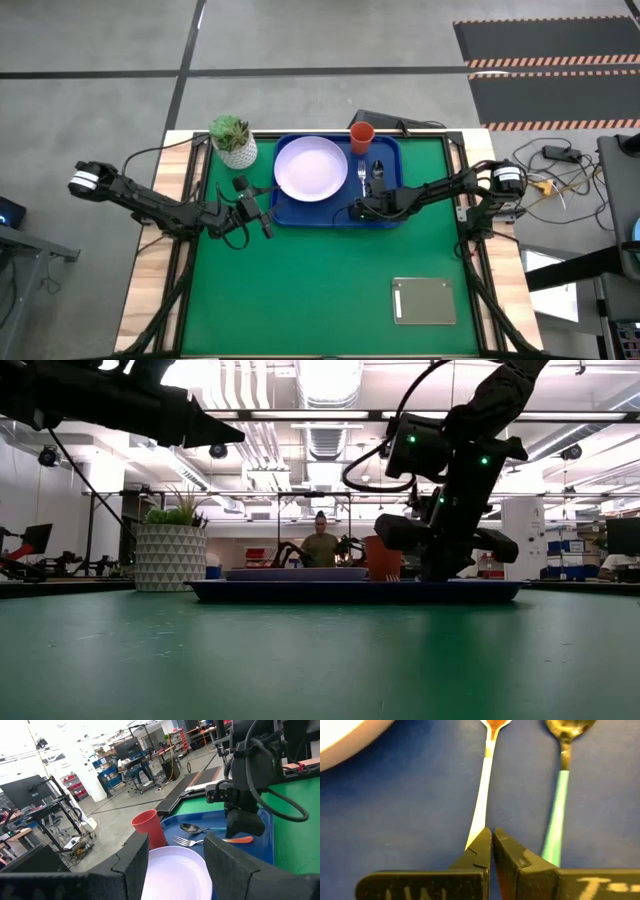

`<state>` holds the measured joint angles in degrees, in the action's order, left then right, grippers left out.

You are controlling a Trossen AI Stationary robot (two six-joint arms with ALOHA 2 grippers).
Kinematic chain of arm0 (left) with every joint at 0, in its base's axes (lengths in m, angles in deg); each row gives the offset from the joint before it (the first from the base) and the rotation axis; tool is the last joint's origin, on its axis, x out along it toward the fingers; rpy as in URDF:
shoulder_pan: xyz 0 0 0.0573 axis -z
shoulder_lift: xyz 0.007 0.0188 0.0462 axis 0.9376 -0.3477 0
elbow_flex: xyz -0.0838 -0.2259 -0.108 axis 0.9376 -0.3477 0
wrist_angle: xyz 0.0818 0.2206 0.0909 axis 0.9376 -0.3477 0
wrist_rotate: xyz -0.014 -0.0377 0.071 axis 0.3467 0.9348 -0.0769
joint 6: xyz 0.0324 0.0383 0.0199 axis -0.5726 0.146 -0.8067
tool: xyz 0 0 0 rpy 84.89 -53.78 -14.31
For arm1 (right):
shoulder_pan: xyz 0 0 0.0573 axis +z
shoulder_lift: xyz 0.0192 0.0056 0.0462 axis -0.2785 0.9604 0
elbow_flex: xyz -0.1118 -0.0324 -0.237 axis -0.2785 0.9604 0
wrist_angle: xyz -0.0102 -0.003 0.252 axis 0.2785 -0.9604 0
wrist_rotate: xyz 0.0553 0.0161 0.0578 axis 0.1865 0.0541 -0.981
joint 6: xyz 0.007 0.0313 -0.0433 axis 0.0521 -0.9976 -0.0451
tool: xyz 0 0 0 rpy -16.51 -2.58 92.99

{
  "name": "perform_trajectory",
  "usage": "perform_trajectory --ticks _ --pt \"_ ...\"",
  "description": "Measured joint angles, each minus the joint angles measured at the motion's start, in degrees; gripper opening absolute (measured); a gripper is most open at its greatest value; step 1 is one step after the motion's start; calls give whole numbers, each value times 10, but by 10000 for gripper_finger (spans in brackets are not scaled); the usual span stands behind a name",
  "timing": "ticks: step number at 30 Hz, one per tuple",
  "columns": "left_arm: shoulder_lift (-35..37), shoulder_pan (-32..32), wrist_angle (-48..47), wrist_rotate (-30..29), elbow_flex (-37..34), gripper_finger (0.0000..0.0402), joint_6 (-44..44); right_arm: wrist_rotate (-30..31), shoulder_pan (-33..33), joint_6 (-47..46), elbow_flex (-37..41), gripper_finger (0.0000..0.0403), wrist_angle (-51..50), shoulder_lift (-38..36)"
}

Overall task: Pick and place plate/cup/fork/spoon on tray
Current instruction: Adjust the orange fork on the blue serving tray, then return to Home Position

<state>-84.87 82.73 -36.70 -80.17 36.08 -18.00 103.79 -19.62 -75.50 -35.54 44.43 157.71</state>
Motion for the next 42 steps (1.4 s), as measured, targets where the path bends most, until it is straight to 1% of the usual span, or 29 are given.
perform_trajectory --ticks 6,16,19,21,23,24,26,27,28,29,30,31,33,34,35,37,42 --pt "0 0 0 0 0 169 0 -1 2 2 11 9 46 0" --pt "0 0 0 0 0 169 0 -2 2 17 11 9 44 -4" --pt "0 0 0 0 0 169 0 -1 9 46 10 9 44 -20" --pt "0 1 -3 0 0 169 0 -1 20 101 9 9 52 -37" --pt "8 8 -31 0 0 169 0 -9 35 195 9 9 59 -60" --pt "16 14 -55 0 1 169 -4 -19 43 250 9 9 63 -72" --pt "44 30 -139 1 12 169 -21 -49 63 380 13 9 92 -99" --pt "60 40 -185 7 21 169 -24 -55 75 437 18 9 113 -113" --pt "78 50 -243 33 32 169 -23 -58 85 485 24 9 134 -127" --pt "98 60 -307 76 42 169 -14 -64 93 527 32 9 160 -143" --pt "118 68 -376 140 52 169 -2 -68 99 560 43 8 184 -159" --pt "138 73 -441 220 62 169 15 -70 102 588 55 8 210 -176" --pt "175 76 -523 376 73 166 34 -85 104 634 83 8 252 -213" --pt "193 76 -545 433 73 163 35 -97 104 651 101 8 272 -232" --pt "211 76 -556 461 72 159 37 -111 104 665 121 8 294 -252" --pt "254 75 -560 464 61 146 51 -127 103 681 162 8 333 -287" --pt "346 75 -550 413 34 99 63 -129 102 695 254 8 383 -381"
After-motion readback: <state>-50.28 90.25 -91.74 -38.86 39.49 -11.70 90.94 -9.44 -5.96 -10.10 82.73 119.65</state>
